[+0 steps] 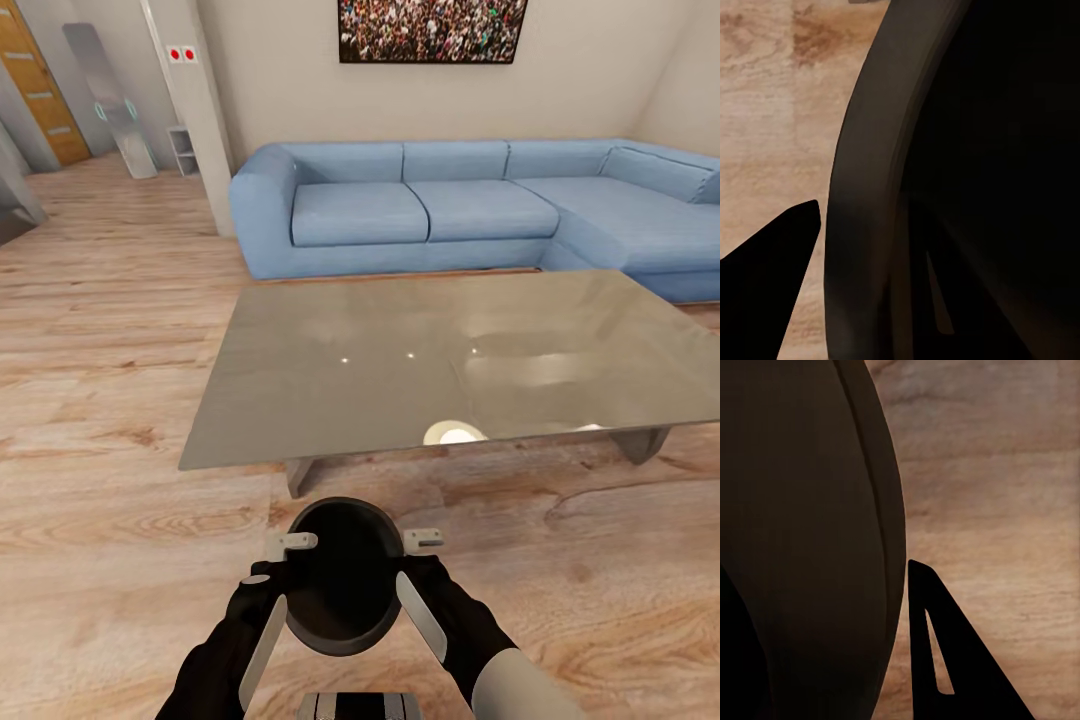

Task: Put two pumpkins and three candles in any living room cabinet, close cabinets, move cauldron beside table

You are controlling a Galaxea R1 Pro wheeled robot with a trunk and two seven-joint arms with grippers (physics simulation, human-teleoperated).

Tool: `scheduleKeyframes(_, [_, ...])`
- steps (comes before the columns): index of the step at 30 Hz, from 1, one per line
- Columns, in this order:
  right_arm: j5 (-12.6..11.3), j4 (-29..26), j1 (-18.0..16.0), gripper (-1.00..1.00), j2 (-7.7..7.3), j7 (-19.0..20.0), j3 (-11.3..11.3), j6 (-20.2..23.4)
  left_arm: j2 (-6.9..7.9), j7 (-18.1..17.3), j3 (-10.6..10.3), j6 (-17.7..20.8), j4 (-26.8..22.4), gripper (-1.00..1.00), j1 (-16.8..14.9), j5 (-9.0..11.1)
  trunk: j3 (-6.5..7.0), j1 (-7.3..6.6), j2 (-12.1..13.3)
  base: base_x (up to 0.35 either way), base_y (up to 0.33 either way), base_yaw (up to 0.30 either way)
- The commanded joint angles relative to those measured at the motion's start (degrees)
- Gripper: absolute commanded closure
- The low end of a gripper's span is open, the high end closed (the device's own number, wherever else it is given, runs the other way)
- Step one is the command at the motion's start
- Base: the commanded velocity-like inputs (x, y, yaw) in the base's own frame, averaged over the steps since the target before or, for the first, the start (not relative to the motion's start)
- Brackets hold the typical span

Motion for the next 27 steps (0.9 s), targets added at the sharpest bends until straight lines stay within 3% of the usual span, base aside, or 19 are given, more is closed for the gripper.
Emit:
scheduleKeyframes(1, [-1.25,-0.43,-0.04,1.00,0.04,-0.05,4.53,-0.58,-0.01,0.64,-0.22,-0.04,0.03,1.00,-0.03,2.36,-0.23,0.21,-0.44,0.000,0.000,0.000])
scheduleKeyframes(8, [-1.25,-0.43,-0.04,1.00,0.04,-0.06,4.55,-0.58,-0.01,0.64,-0.22,-0.04,0.03,1.00,-0.03,2.36,-0.77,0.87,-1.64,0.000,0.000,0.000])
scheduleKeyframes(18, [-1.25,-0.43,-0.04,1.00,0.04,-0.05,4.58,-0.58,-0.01,0.64,-0.22,-0.04,0.03,1.00,-0.03,2.36,-2.56,3.06,-5.65,0.000,0.000,0.000])
scheduleKeyframes(27, [-1.25,-0.43,-0.04,1.00,0.04,-0.05,4.58,-0.58,-0.01,0.64,-0.22,-0.04,0.03,1.00,-0.03,2.36,-2.56,3.06,-5.65,0.000,0.000,0.000])
